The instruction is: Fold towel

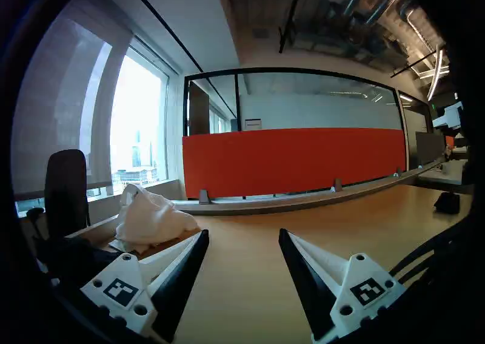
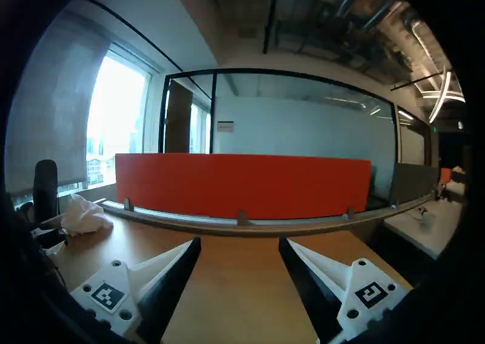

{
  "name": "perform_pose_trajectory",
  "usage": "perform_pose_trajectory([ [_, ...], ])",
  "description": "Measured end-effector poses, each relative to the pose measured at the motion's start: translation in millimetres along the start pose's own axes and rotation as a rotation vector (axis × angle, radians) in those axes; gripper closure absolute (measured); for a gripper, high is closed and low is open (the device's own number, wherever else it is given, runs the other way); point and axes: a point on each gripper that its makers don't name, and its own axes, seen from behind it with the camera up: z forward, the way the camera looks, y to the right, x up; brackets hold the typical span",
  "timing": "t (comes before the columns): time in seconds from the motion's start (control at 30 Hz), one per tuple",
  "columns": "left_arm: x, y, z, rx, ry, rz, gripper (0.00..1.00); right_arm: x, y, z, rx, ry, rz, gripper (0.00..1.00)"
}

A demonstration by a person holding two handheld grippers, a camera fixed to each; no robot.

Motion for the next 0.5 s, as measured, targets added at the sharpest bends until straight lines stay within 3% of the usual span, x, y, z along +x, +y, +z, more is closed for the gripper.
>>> perform_pose_trajectory([
  [0.5, -22, 16.1, -4.2, -0.010, -0.009, -0.021, 0.15, -12, 21, -6.1, -0.022, 0.000, 0.001, 0.00],
])
